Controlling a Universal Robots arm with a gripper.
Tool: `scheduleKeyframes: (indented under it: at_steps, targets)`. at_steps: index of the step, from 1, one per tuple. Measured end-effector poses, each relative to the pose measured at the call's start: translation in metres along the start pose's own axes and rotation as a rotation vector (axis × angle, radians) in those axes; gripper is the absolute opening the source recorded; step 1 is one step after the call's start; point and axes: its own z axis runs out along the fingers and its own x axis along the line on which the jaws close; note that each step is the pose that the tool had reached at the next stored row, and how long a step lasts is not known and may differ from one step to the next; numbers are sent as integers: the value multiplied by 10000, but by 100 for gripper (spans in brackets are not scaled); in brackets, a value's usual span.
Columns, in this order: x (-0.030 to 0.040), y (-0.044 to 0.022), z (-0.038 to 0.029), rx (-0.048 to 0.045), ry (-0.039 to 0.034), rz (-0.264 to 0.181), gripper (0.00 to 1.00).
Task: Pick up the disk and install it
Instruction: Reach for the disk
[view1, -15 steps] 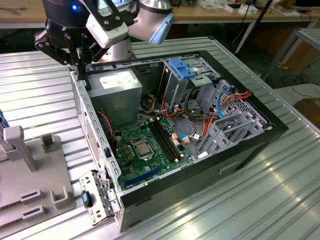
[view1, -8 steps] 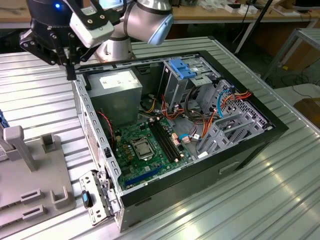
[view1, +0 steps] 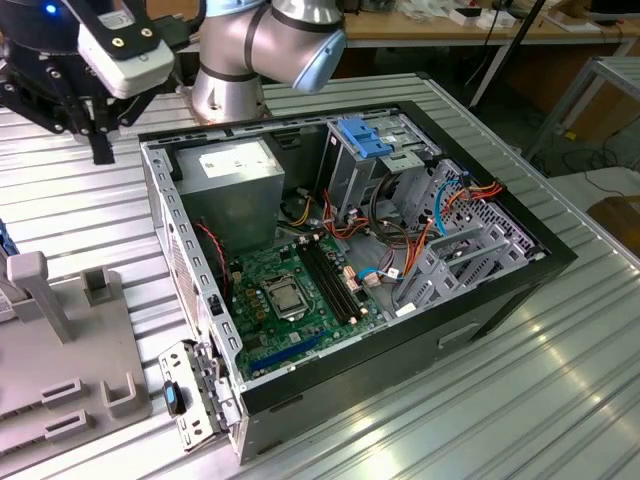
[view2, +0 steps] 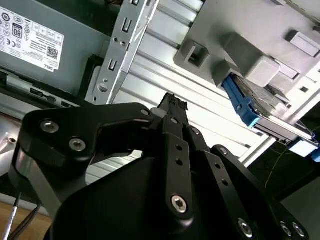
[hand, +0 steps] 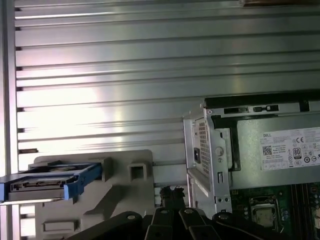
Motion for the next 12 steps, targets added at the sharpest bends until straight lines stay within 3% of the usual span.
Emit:
scheduleKeyframes:
  at_steps: [4, 12]
  targets:
    - [210, 6, -5, 1, 1, 0, 11]
    - [539, 3, -12, 0, -1, -1, 11]
